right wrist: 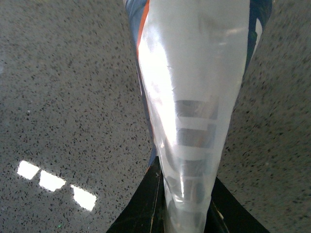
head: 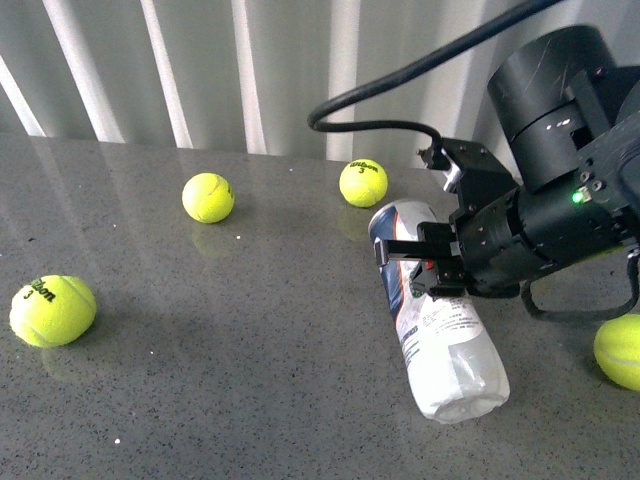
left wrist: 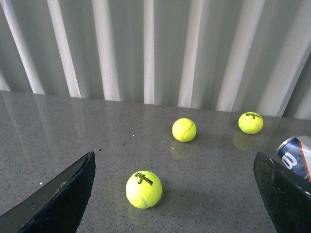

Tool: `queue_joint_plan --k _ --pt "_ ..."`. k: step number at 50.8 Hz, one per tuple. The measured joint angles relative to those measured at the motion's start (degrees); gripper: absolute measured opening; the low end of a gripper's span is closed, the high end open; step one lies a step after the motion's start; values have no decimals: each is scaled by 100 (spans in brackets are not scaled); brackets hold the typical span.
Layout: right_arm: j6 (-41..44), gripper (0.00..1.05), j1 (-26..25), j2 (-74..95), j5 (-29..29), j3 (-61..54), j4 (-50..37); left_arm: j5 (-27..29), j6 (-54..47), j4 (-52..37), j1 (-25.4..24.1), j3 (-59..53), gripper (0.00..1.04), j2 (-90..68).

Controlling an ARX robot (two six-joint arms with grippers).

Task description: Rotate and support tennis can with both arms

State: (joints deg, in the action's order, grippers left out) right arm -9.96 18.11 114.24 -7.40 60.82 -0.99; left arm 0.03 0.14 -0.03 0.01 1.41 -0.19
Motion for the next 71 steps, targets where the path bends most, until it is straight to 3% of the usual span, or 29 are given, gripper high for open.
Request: queue_joint_plan --k 9,17,26,34,43,51,71 --pt "1099 12 0 -861 179 -22 -48 -2 0 0 0 0 98 0" --pt "2647 12 -61 -1274 367 -293 -426 0 0 0 0 0 98 0" --pt "5143 12 -74 -1534 -149 -1121 -1043 0 -2 0 0 0 98 0" --pt "6717 12 68 -1554 -188 -1582 -1569 0 0 0 0 0 98 0" --pt "7903 12 125 -1189 -186 -1792 -2151 0 -2 0 0 0 98 0" --pt "8345 12 251 -570 -243 -1904 -2575 0 0 0 0 0 98 0" --pt "8362 10 520 251 -302 -1777 -3080 0 -2 0 0 0 98 0"
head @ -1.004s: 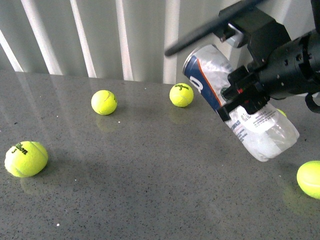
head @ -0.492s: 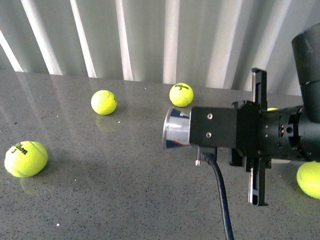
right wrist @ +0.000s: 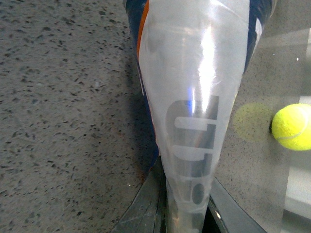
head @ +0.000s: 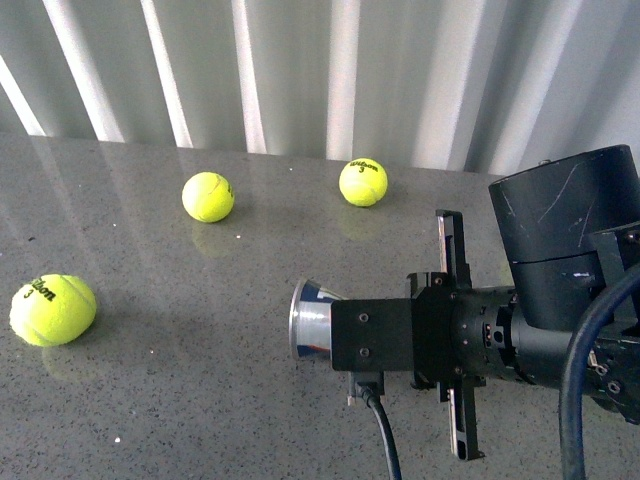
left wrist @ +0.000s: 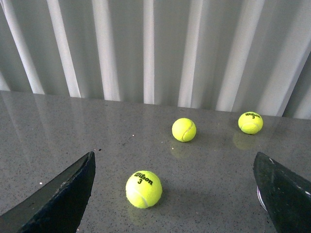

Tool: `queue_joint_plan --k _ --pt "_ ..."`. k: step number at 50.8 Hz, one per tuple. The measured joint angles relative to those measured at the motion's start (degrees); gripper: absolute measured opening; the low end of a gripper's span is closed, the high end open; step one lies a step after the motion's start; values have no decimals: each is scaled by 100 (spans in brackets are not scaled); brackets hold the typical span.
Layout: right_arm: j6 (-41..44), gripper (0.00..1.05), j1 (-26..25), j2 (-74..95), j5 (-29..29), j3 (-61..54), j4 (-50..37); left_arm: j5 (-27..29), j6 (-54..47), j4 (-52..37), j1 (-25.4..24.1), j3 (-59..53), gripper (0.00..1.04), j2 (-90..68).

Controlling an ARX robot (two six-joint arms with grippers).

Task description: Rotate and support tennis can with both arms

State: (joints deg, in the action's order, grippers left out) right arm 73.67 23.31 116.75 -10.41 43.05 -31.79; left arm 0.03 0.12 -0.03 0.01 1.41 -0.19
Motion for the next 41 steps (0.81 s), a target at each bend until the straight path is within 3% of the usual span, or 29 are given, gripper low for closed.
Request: queue_joint_plan --k 16,35,41 --pt "-114 8 26 175 2 59 -295 0 2 0 0 0 98 0" --pt "-553 82 192 -295 37 70 302 0 0 0 0 0 98 0" --pt "-686 99 234 -555 35 70 483 0 0 0 0 0 98 0"
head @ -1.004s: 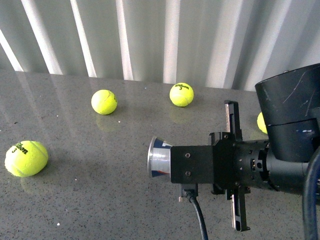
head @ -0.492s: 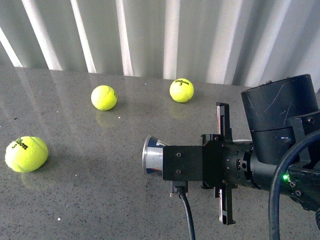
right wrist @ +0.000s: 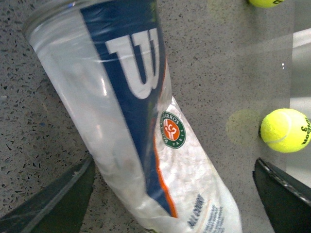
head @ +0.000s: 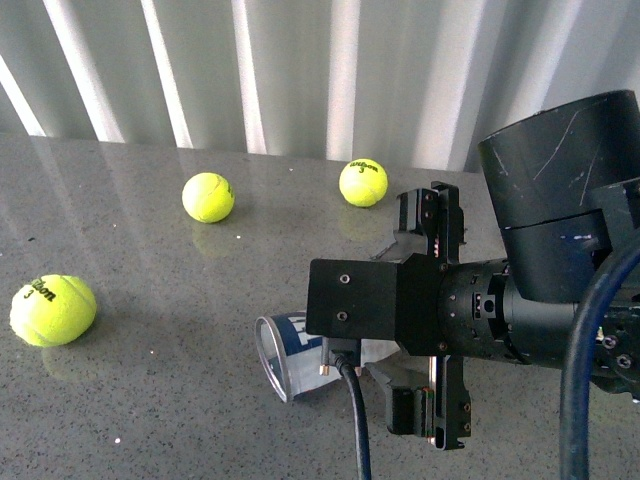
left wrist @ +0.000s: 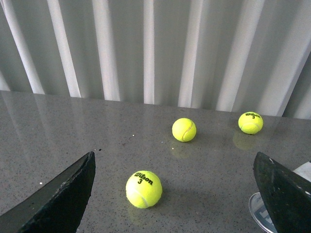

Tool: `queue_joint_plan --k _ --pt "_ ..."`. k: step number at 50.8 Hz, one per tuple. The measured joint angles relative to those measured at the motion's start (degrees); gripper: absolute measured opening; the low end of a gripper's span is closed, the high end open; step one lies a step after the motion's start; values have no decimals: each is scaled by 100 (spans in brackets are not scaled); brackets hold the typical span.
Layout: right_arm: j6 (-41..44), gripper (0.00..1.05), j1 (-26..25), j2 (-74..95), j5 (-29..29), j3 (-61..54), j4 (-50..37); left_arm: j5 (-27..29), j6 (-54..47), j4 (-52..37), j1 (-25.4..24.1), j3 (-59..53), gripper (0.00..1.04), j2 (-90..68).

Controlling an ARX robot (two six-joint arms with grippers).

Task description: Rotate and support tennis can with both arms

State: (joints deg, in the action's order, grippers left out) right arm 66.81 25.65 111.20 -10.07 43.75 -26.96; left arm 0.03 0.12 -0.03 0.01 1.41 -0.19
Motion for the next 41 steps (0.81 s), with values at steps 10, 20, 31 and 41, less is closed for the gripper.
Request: queue_joint_plan --k 10,20,31,41 --pt "-367 98 39 -595 -87 -44 439 0 2 0 0 0 98 0" --pt "-844 98 -61 -1274 -94 -144 627 0 2 0 0 0 98 0" --pt "-1779 98 -754 -1926 173 -160 509 0 2 0 0 0 98 0" --pt "-2909 98 -1554 -2323 800 -160 149 0 0 0 0 0 98 0"
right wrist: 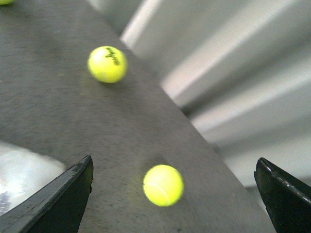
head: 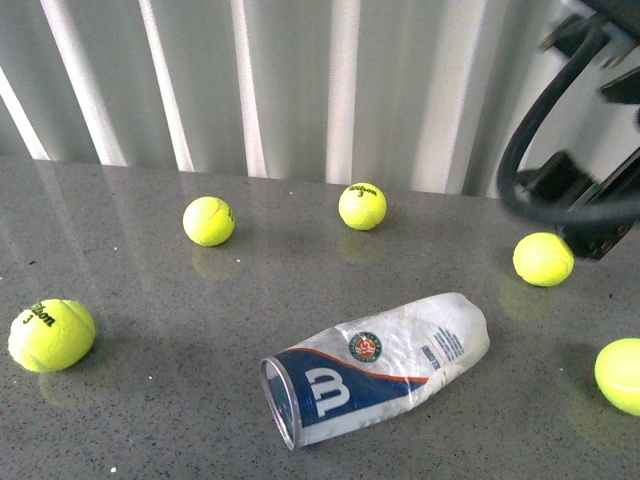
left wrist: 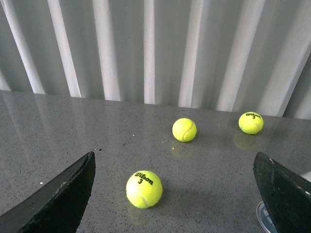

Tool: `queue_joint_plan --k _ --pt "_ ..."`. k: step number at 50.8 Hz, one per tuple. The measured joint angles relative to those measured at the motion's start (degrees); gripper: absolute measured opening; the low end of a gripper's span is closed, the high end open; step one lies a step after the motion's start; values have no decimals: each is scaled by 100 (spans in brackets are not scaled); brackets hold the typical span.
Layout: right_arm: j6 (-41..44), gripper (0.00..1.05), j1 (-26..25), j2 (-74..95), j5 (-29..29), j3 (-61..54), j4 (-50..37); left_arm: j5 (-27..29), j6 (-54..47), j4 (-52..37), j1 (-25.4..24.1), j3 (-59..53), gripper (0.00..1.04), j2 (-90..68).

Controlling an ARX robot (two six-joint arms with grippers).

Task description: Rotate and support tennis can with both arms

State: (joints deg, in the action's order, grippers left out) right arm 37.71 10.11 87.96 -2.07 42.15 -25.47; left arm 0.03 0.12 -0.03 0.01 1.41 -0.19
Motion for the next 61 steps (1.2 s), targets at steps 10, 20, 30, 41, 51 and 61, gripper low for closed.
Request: queue_joint_plan --k 10,20,30,41,51,61 --pt "-1290 98 -634 -459 750 -37 -404 0 0 0 0 0 98 0" --pt "-2745 96 -1014 -1565 966 -481 -695 0 0 0 0 0 98 0" --pt "-3526 64 -1003 -3034 195 -1707 -750 0 2 0 0 0 98 0" --pt "-3661 31 -1005 -3556 210 -2527 -907 -2 0 0 0 0 98 0" --pt "-3679 3 -1005 -4109 210 -3051 -938 0 0 0 0 0 98 0" --pt "-3683 3 -1008 -4621 216 -3436 -800 -2 2 0 0 0 98 0"
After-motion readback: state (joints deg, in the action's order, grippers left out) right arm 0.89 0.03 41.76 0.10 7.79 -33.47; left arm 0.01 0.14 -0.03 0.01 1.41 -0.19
